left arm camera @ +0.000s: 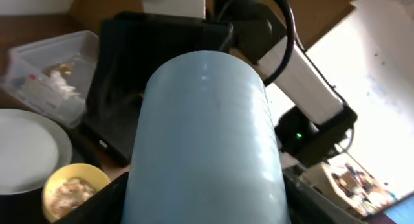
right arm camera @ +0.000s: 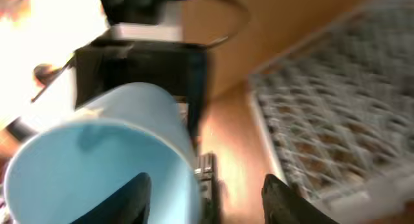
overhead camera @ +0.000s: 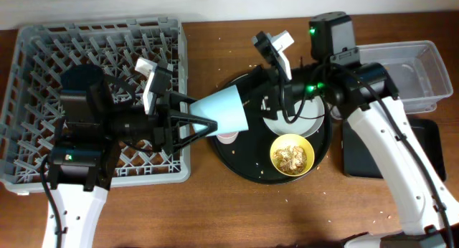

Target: Sort waste into correct bins and load items into the dishwasher rack

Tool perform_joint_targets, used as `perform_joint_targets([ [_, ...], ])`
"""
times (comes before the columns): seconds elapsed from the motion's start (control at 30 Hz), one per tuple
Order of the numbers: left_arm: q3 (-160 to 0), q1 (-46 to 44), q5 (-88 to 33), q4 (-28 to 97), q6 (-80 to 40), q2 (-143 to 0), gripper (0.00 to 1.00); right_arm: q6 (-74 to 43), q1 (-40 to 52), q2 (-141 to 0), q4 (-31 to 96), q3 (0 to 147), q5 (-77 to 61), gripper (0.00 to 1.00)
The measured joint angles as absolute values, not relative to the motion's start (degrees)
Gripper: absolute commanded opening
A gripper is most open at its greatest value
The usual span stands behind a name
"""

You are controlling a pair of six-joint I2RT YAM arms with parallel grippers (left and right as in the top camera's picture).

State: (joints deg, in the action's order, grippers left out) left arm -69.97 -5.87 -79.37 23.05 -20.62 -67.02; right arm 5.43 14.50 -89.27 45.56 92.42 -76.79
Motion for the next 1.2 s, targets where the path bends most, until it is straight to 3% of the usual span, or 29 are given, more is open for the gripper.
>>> perform_joint_targets([
  [0.1, -70.39, -1.08, -69.60, 35.22, -19.42, -66.65, 0.60, -0.80, 7.11, -87.99, 50.48, 92.42, -63.02, 0.58],
  [0.2, -70.26, 3.57, -42.92, 50.72, -18.00, -65.65, 0.60, -3.70, 5.67, -85.49, 61.41, 92.55, -47.13, 0.59],
  [0.33, -70.24, 5.61, -5.65, 58.02, -17.58, -64.84, 0.60, -4.69, 6.85, -85.19, 66.89, 92.58, -37.01, 0.62],
  [0.47, -70.24, 5.78, 12.73, 59.81, -17.76, -72.97, 0.61, -4.69, 9.13, -85.19, 67.26, 92.58, -33.63, 0.63],
  [0.57, -70.22, 12.16, 13.54, 56.12, -18.90, -78.19, 0.60, -4.71, 9.80, -85.19, 67.35, 92.58, -33.12, 0.62],
  [0.7, -70.19, 22.98, 4.29, 51.16, -19.84, -79.00, 0.61, -4.71, 9.80, -85.19, 67.33, 92.58, -32.93, 0.63],
  [0.83, -70.19, 24.45, -2.09, 52.29, -20.86, -86.87, 0.62, -4.73, 9.80, -85.19, 67.33, 92.58, -32.77, 0.63],
  [0.87, -70.17, 24.56, -2.39, 52.56, -20.88, -87.92, 0.81, -4.71, 9.80, -85.19, 67.31, 92.58, -32.77, 0.63],
  [0.97, -70.17, 24.88, -3.09, 52.47, -21.15, -88.29, 0.98, -4.67, 9.80, -85.19, 67.33, 92.58, -32.77, 0.66],
  [1.07, -70.19, 24.88, -4.12, 52.82, -21.63, -88.29, 0.99, -4.71, 9.82, -85.25, 67.72, 92.58, -32.75, 0.66],
  [1.13, -71.26, 24.91, -4.21, 54.50, -21.67, -88.31, 0.96, -4.62, 9.93, -86.59, 69.43, 92.58, -32.69, 0.56],
  [1.2, -75.85, 24.91, -6.09, 58.37, -20.56, -88.44, 0.95, -4.84, 11.84, -88.55, 67.72, 92.36, -30.63, 0.54],
])
